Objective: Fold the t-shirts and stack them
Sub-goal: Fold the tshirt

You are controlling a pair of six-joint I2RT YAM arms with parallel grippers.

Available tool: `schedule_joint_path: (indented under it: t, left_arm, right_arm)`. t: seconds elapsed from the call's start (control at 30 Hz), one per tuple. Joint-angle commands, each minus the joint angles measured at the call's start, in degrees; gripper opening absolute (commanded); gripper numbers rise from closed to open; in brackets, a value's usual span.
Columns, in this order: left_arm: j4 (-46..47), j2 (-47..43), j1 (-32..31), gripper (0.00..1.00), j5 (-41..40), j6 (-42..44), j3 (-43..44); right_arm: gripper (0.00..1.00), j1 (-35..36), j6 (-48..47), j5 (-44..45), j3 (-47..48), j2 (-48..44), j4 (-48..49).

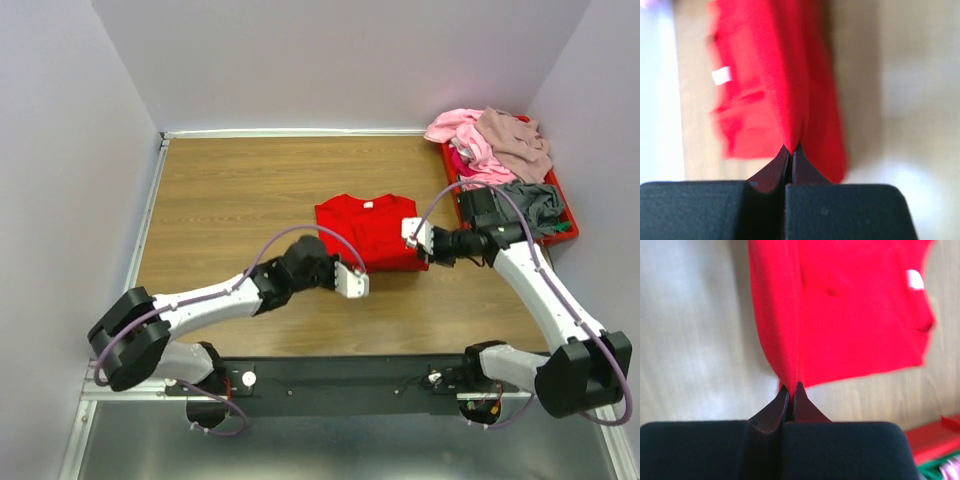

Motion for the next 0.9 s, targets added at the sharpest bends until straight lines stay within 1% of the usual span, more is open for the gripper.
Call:
schedule_joint_path:
  t: [0.0, 0.03, 0.1, 0.13, 0.2, 0.23, 0.3, 0.33, 0.37, 0.47, 0.6, 0.7, 0.77, 0.87]
  left_arm:
    - [3.36, 3.66, 10.45, 0.0, 3.62, 9.26, 5.41]
    - [4.5, 6.46, 12.3, 0.0, 4.67, 9.88, 8.38]
    - [7.93, 9.9, 15.82, 0.0, 7.65, 10.58, 11.73]
    - [8.98, 13.31, 18.36, 0.0, 8.63, 10.67, 14.79]
    - [10.66, 17.02, 20.05, 0.0, 11.17, 11.72, 18.06]
    - [11.27, 20.69, 21.27, 0.0, 11.62, 12.25, 21.12]
    - [12.24, 24.05, 22.25, 0.0, 12.32, 12.95, 23.78]
    - [13.12, 26.85, 23.12, 0.0, 12.5, 13.05, 25.88]
    - [14.08, 28.01, 23.74, 0.0, 12.94, 12.96, 26.77]
    - [18.91, 32.49, 25.15, 0.0, 13.73, 12.78, 30.11]
    - [22.08, 38.12, 26.2, 0.0, 14.53, 13.13, 34.76]
    - [25.33, 43.03, 26.99, 0.0, 14.7, 12.26, 38.55]
    - [27.7, 44.53, 27.52, 0.0, 14.53, 10.42, 41.0]
    - [29.29, 45.08, 27.7, 0.0, 15.49, 9.53, 41.63]
  right_arm:
    - [0.0, -0.08, 10.4, 5.94, 5.64, 5.37, 9.19]
    - [0.0, -0.17, 13.18, 8.89, 6.35, 8.67, 13.72]
    - [0.01, -0.08, 15.14, 11.72, 7.93, 11.94, 18.05]
    - [0.0, -0.08, 17.32, 14.52, 8.46, 15.44, 22.6]
    - [0.0, -0.34, 18.74, 16.74, 10.56, 19.14, 25.79]
    - [0.0, -0.78, 21.01, 19.01, 11.27, 22.21, 29.37]
    - [0.0, -1.13, 22.61, 21.48, 13.37, 25.39, 33.6]
    - [0.0, -1.48, 24.01, 22.28, 13.99, 26.62, 34.85]
    - [0.0, -1.92, 24.72, 22.89, 14.78, 29.42, 35.99]
    - [0.0, -2.8, 26.83, 25.7, 17.42, 34.0, 38.63]
    - [0.0, -3.59, 29.55, 27.64, 19.18, 38.31, 41.27]
    - [0.0, -3.6, 31.66, 28.17, 19.27, 40.51, 45.04]
    - [0.0, -3.68, 32.37, 28.17, 19.97, 41.48, 45.84]
    - [0.01, -3.68, 32.55, 26.51, 19.8, 40.79, 46.37]
